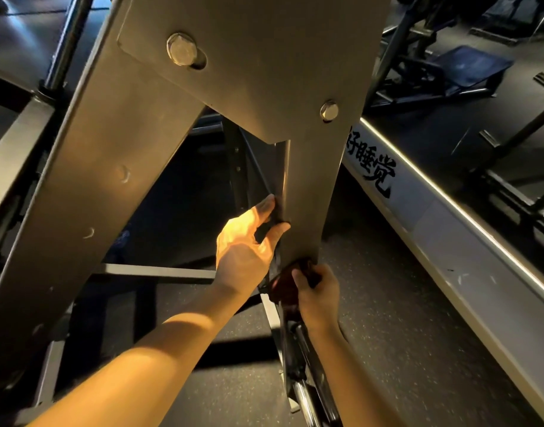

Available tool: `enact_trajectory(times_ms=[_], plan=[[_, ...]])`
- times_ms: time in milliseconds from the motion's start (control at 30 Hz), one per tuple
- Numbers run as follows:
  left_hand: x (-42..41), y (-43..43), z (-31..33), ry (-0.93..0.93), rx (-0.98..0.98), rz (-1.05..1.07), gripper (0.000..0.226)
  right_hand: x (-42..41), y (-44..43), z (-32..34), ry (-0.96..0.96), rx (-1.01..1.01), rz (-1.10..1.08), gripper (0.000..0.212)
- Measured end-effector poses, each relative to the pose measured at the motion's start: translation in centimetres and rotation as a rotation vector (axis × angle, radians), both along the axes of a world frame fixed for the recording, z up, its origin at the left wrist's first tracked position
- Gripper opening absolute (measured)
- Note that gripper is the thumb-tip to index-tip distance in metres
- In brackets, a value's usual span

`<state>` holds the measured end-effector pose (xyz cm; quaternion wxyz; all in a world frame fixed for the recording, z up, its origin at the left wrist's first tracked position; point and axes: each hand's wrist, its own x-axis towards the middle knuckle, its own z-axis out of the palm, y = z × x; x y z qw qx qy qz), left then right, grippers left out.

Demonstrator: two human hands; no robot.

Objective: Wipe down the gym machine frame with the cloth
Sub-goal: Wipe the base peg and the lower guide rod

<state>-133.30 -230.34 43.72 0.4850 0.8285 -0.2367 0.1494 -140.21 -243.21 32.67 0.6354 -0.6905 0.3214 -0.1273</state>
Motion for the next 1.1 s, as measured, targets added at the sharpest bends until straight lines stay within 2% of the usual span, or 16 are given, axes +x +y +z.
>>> enact_trajectory(times_ms=[67, 200, 300, 367, 467, 533, 667, 733, 833, 900, 1000, 1100], plan=[[0.1, 0.1, 0.0, -0.001, 0.005, -0.003, 0.052, -0.4, -0.1, -1.1, 0.026, -0.024, 0.029, 0.012], [0.2, 0.1, 0.2, -0.011, -0.002, 0.002, 0.052, -1.9, -1.1, -4.8, 0.219, 0.042, 0.019, 0.013], [0.1, 0.0, 0.3, -0.013, -0.002, 0.001, 0.05, -2.6, -1.5, -6.5, 0.325, 0.071, -0.094, 0.018], [-0.1, -0.1, 0.4, -0.013, -0.013, 0.007, 0.049, -3.0, -1.3, -7.0, 0.423, 0.181, -0.184, 0.026], [-0.1, -0.2, 0.5, 0.002, 0.001, 0.026, 0.05, -2.1, -0.8, -5.6, 0.355, 0.451, -0.285, 0.03], [-0.2, 0.0, 0.6, 0.024, 0.006, 0.019, 0.054, -0.6, -0.4, -3.2, 0.268, 0.531, -0.324, 0.024], [-0.3, 0.0, 0.7, 0.039, -0.027, 0.002, 0.057, 0.0, -0.2, 1.7, 0.109, 0.469, -0.335, 0.012], [-0.3, 0.0, 0.7, 0.03, -0.022, 0.01, 0.057, -0.7, -0.4, 1.6, 0.091, 0.445, -0.313, 0.01], [-0.3, 0.0, 0.7, 0.028, -0.025, -0.003, 0.054, -1.1, -0.7, -0.5, 0.219, 0.429, -0.354, 0.02], [-0.3, 0.0, 0.9, 0.014, -0.018, 0.001, 0.054, -0.7, -0.9, -0.6, 0.292, 0.408, -0.347, 0.018], [-0.4, 0.0, 0.9, 0.009, -0.035, 0.003, 0.054, -0.4, -0.9, -0.6, 0.357, 0.36, -0.291, 0.016], [-0.5, -0.1, 1.0, -0.005, -0.024, 0.013, 0.053, -0.5, -0.5, -0.2, 0.393, 0.345, -0.284, 0.026]])
